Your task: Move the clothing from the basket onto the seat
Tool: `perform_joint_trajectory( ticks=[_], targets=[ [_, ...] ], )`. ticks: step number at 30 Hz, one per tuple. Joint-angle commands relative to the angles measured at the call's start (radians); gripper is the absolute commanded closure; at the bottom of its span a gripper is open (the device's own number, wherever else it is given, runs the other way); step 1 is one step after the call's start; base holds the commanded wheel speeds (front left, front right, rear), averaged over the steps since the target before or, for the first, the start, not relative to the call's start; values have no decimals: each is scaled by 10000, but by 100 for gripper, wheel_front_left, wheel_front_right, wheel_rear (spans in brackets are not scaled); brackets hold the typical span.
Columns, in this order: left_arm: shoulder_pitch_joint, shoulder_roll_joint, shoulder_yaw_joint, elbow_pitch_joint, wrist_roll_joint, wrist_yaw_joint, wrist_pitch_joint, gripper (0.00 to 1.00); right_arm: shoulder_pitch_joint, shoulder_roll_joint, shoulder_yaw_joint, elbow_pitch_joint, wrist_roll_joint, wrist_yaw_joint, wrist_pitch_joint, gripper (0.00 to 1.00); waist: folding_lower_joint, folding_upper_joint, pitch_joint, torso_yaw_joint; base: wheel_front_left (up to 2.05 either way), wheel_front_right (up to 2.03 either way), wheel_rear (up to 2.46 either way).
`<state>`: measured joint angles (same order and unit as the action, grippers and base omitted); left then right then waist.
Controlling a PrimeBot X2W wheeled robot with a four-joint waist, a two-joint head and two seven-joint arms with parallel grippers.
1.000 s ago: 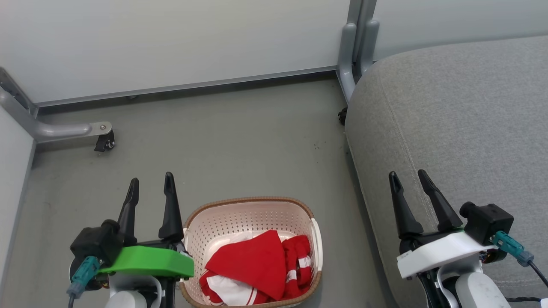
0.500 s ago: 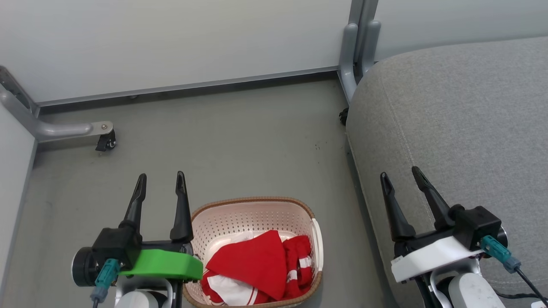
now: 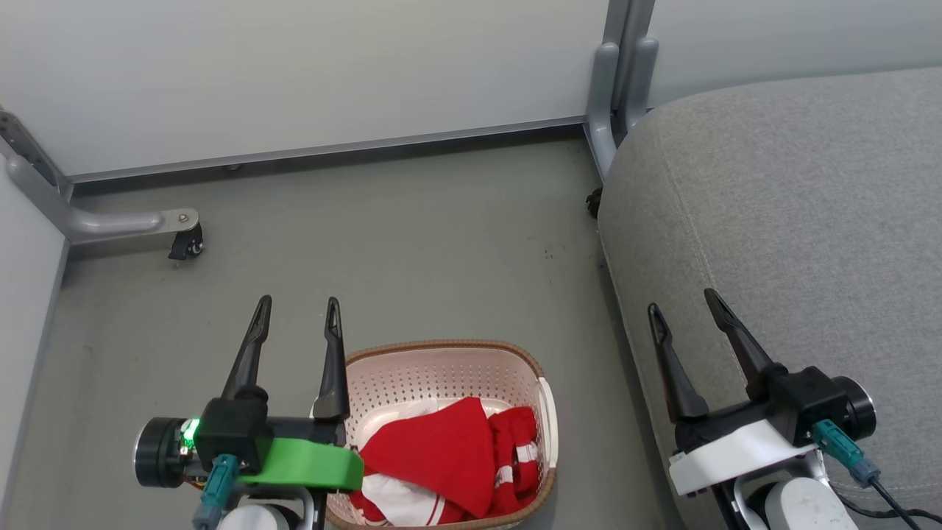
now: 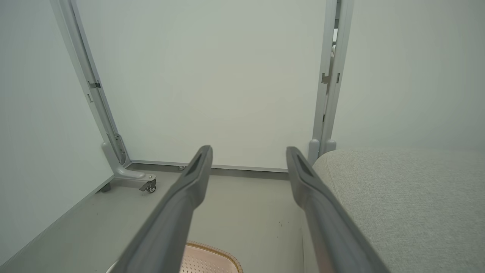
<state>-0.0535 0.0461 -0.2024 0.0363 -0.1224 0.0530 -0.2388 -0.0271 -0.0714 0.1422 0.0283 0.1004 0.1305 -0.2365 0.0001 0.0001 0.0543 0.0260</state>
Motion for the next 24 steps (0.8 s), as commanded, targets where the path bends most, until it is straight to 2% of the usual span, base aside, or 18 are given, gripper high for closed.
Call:
perform_joint_trajectory(
  ticks=[1, 13, 24],
  targets=[
    [80, 66, -61, -73, 217, 79, -75, 0, 64, 9, 32, -86, -252, 3, -100, 0, -1, -1, -10, 7, 0, 0, 0],
    [197, 71, -303, -98, 1109, 110, -295, 0, 209, 10, 142, -198, -1090, 2, -317, 0, -1, -1, -73, 94, 0, 0, 0],
    [74, 70, -377, -18, 1037, 126, -258, 0, 108, -28, 127, -190, -1027, 2, -294, 0, -1, -1, 11, 127, 0, 0, 0]
  ],
)
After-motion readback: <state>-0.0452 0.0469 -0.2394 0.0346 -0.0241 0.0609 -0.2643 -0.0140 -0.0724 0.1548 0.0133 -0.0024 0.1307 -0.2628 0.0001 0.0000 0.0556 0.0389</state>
